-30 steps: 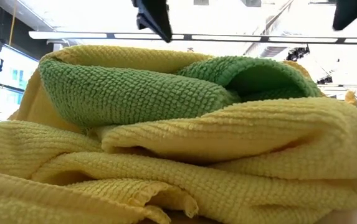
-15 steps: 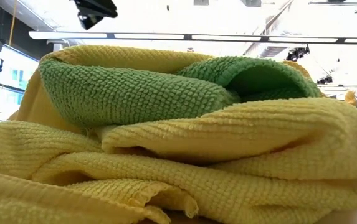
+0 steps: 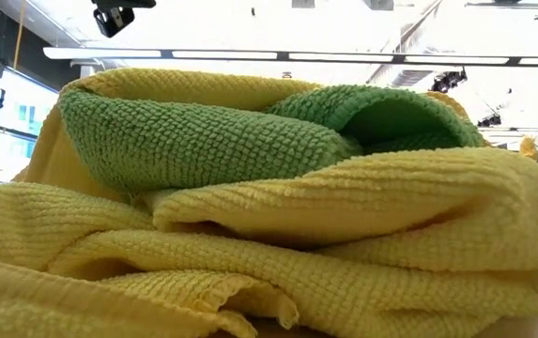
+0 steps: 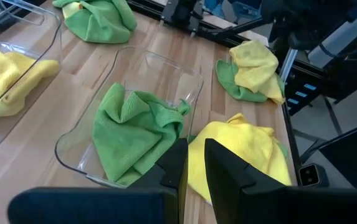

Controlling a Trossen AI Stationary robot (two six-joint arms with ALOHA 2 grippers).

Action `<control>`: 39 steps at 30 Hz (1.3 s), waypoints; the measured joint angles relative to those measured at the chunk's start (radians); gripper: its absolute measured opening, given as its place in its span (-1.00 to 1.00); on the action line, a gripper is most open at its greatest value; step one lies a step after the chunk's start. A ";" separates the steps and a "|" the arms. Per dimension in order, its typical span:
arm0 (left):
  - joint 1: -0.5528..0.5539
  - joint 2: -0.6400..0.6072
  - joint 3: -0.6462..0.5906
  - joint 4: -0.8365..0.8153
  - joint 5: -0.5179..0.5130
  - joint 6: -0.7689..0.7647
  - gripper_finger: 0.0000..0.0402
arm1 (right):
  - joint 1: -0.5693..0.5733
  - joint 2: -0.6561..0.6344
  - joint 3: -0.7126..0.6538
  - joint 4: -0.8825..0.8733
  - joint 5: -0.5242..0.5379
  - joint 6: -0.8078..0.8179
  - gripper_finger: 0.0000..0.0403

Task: Sort microfiber towel by color & place in baskets
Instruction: Put the yellow towel into the top transparent bin

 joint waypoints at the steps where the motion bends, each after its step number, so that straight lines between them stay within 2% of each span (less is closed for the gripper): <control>1: 0.000 0.000 0.000 0.000 0.000 0.000 -0.80 | 0.005 0.013 0.000 0.012 -0.001 -0.003 -0.30; 9: 0.000 0.001 0.000 0.000 0.001 -0.018 -0.80 | 0.033 0.097 0.000 0.054 -0.006 -0.023 -0.17; 17: 0.000 0.001 0.000 0.000 0.002 -0.012 -0.80 | 0.037 0.185 -0.001 0.072 -0.006 -0.030 -0.17; 26: 0.000 0.001 0.000 0.000 0.051 0.001 -0.80 | 0.037 0.257 -0.001 0.103 0.003 -0.039 -0.19; 30: 0.000 0.001 0.000 0.000 0.051 0.019 -0.80 | 0.037 0.273 -0.001 0.107 0.004 -0.038 -0.36; 36: 0.000 -0.023 0.000 0.000 0.051 0.073 -0.80 | 0.037 0.270 -0.001 0.115 0.000 -0.027 -0.89; 39: 0.000 -0.054 0.000 -0.002 0.051 0.104 -0.80 | 0.037 0.270 -0.001 0.126 -0.001 -0.028 -0.94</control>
